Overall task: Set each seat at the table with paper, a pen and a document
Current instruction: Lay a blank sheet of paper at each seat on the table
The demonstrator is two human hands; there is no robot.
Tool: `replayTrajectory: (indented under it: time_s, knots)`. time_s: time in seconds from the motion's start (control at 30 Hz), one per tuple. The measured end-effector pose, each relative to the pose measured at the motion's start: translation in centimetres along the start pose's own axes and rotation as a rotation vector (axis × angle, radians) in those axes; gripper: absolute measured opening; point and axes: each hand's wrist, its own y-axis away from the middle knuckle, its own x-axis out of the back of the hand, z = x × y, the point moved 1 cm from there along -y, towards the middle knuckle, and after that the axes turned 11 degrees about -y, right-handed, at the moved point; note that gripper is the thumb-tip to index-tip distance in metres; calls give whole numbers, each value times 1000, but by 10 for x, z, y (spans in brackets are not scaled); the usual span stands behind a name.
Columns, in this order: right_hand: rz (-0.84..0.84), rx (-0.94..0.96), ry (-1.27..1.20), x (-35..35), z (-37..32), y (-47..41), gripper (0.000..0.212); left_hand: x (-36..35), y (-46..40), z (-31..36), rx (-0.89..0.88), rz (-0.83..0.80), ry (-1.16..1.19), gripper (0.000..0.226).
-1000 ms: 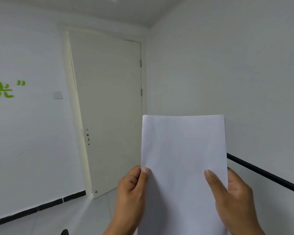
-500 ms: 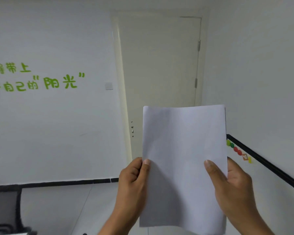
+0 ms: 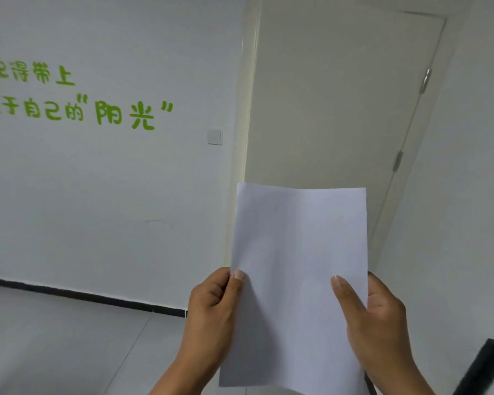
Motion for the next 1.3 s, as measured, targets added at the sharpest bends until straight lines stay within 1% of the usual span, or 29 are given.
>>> replayTrajectory:
  time_s: [0.17,0.23,0.3,0.4,0.47,0.53,0.57,0.63,0.8,0.9,1.03,1.07,1.13,1.23,1.3]
  knots:
    - [-63,0,-40,-62,32,-60,9,21,-67,-19,35,61,-40,48]
    - [-105,1,-60,-90,50,-86,14,33,-94,-34,54,103,-61,47]
    - [-147,-8,-89,-120,74,-114,13,44,-123,-54,68,148,-101,45]
    - [-243,-30,-111,-171,115,-157,6,64,-167,-84,70,239,-168,48]
    - [-308,-43,-139,-210,144,-188,11,74,-198,-103,80,317,-207,48]
    - [-379,-46,-172,-252,168,-223,23,85,-232,-117,109,412,-235,48]
    - [-408,-51,-203,-271,174,-235,21,91,-244,-121,119,451,-251,49]
    - [-486,-83,-277,-303,179,-254,5,101,-260,-128,125,509,-280,48]
    - [-690,-138,-316,-408,193,-292,3,145,-299,-138,134,724,-357,46]
    - [-760,-135,-347,-466,198,-299,4,178,-315,-144,125,811,-396,43]
    - [-825,-119,-349,-558,206,-309,3,230,-349,-158,121,918,-438,52]
    - [-834,-125,-371,-578,207,-310,4,245,-358,-163,112,927,-439,53]
    - [-868,-124,-404,-618,206,-312,16,273,-375,-174,106,951,-445,50]
    - [-917,-128,-410,-682,202,-321,16,324,-403,-192,116,1013,-449,48]
    - [-954,-124,-426,-724,194,-323,17,358,-420,-199,111,1026,-441,49]
